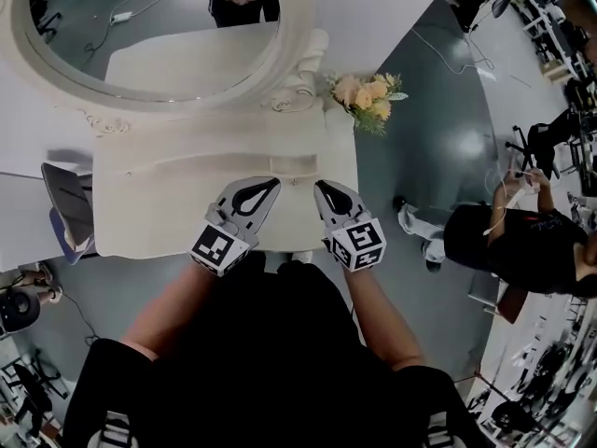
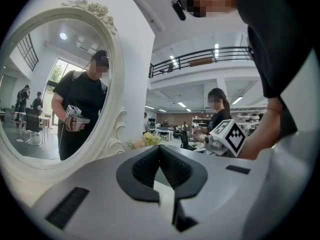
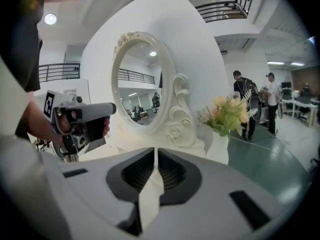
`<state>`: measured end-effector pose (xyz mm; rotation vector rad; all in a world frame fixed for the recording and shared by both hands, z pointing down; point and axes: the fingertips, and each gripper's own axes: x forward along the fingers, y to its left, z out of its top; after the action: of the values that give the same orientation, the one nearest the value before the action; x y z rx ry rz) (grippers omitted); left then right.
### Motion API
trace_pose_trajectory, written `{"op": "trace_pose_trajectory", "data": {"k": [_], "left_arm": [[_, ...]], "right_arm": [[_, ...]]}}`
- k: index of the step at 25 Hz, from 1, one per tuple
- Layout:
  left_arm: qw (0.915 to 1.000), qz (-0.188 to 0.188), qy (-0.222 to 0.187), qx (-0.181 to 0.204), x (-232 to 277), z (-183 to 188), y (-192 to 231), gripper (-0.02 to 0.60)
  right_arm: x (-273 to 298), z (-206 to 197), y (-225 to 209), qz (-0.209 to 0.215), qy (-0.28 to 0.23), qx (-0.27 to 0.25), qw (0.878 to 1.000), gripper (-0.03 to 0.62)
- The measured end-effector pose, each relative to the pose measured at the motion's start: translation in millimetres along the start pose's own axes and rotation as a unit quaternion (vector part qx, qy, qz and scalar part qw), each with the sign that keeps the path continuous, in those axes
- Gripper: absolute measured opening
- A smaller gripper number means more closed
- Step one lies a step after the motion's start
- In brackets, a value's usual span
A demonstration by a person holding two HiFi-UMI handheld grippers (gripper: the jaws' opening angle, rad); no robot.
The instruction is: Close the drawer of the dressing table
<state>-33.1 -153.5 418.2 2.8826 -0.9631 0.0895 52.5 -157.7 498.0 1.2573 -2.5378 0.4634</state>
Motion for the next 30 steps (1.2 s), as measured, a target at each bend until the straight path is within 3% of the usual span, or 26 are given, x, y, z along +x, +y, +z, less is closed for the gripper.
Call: {"op": "trace_pose_trajectory", "data": {"k": [7,14,21,30], "left_arm": [[0.9997,-0.025,0.001,-0.007,7,-18,9,-0.006],[0.9992,-0.037,0.009,-0.012,11,-32,21,-0.005],[0.9988,-0.044,0.013,-0.02,14,-41,31,-0.005],[0.9987,-0.047,0.016,-0.015,17,-49,38,-0.005]], "right_arm": [[28,-59,-12,-0.045,0.061,0.039,0.996,0.036],[56,-102,-13,-0.058,0.116,0.065,0.989,0.082],[80,-140,-16,-0.066,0.18,0.104,0.976,0.156],[105,-175,-24,-0.088,0.234,0.136,0.959,0.158]]}}
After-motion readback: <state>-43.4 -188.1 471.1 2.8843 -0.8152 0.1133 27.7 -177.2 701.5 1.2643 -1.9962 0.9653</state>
